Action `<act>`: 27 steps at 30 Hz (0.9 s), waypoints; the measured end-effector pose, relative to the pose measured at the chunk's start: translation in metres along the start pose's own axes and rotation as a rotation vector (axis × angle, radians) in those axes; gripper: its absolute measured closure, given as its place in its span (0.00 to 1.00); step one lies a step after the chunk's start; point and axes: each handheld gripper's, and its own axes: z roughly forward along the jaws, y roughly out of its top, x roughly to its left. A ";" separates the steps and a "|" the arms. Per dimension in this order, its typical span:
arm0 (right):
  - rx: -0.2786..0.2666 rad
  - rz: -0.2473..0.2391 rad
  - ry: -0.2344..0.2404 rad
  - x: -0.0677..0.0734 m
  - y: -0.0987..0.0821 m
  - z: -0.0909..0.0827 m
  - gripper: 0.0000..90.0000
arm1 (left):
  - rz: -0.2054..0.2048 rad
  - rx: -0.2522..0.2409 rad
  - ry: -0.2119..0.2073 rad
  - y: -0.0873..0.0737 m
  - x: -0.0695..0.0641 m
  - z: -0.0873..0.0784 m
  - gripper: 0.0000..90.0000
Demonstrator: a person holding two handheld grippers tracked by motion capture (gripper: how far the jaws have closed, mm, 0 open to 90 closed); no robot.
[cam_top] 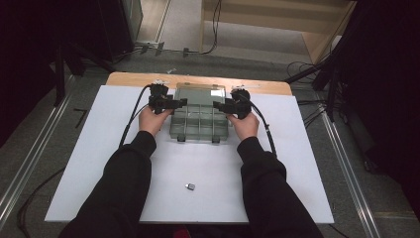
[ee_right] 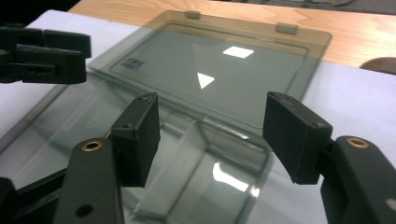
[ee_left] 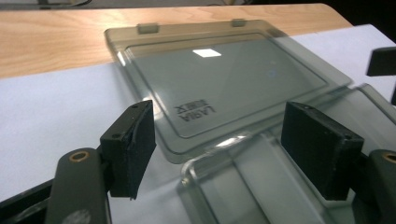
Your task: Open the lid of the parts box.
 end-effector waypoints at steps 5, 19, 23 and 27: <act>0.004 -0.027 0.085 0.007 -0.004 -0.008 0.34 | 0.028 -0.012 -0.064 0.002 -0.007 -0.015 0.29; 0.038 -0.108 0.187 0.027 -0.013 -0.029 0.33 | 0.083 0.031 -0.185 -0.010 -0.024 -0.039 0.29; 0.040 -0.134 0.214 0.034 -0.015 -0.037 0.33 | 0.083 0.037 -0.202 -0.012 -0.026 -0.045 0.29; 0.036 -0.142 0.226 0.036 -0.019 -0.041 0.33 | 0.077 0.043 -0.217 -0.015 -0.025 -0.051 0.29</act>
